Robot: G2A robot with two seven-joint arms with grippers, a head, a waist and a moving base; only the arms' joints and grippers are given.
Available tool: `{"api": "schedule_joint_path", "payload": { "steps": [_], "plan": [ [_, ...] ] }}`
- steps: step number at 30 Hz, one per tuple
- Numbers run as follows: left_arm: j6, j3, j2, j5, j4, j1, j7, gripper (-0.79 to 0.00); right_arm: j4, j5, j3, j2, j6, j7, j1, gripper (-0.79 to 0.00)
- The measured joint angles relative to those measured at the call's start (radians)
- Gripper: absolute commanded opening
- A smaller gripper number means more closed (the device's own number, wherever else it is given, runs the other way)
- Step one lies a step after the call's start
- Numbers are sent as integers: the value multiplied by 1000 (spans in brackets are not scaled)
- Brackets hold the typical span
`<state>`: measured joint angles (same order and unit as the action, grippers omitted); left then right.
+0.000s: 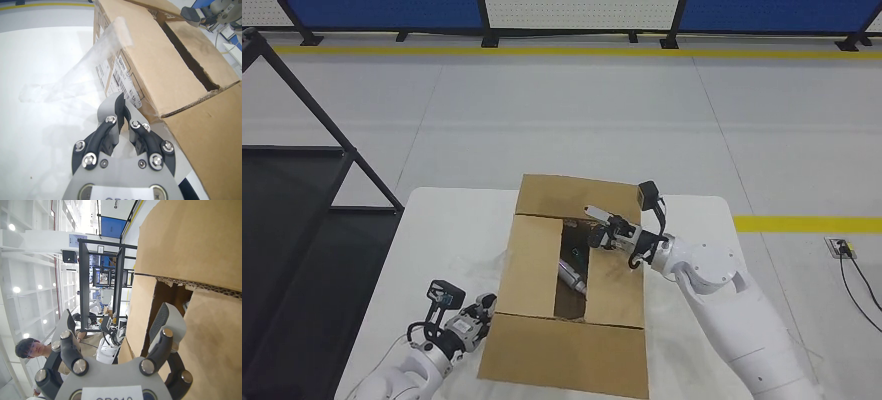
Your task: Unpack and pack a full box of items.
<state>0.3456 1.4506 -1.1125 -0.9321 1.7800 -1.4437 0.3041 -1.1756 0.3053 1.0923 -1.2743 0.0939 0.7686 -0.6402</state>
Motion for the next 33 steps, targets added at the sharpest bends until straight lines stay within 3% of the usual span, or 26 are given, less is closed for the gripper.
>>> {"api": "schedule_joint_path", "payload": {
  "steps": [4, 6, 7, 8, 16, 22, 33],
  "plan": [
    [31, -1, 2, -18, 1, -10, -7, -785, -28, 18, 20, 4, 38, 0, -27, 0],
    [27, 6, 3, -10, -2, -13, -13, -508, -44, 17, 29, 7, 48, 12, -39, 0],
    [18, 14, 3, -2, -4, -14, -17, -77, -53, 7, 29, 9, 47, 29, -40, 0],
    [10, 22, 3, 7, -5, -15, -21, 0, -60, -7, 26, 10, 41, 41, -39, 0],
    [-59, 153, 6, 159, 11, -48, -61, 0, -43, -154, -83, -5, -91, 105, 49, 0],
    [-64, 228, 8, 215, 32, -98, -87, 0, 34, -179, -163, -30, -116, 139, 121, 0],
    [-56, 242, 9, 221, 38, -112, -87, 0, 193, -104, -243, -80, -79, 173, 202, 0]
  ]
}}
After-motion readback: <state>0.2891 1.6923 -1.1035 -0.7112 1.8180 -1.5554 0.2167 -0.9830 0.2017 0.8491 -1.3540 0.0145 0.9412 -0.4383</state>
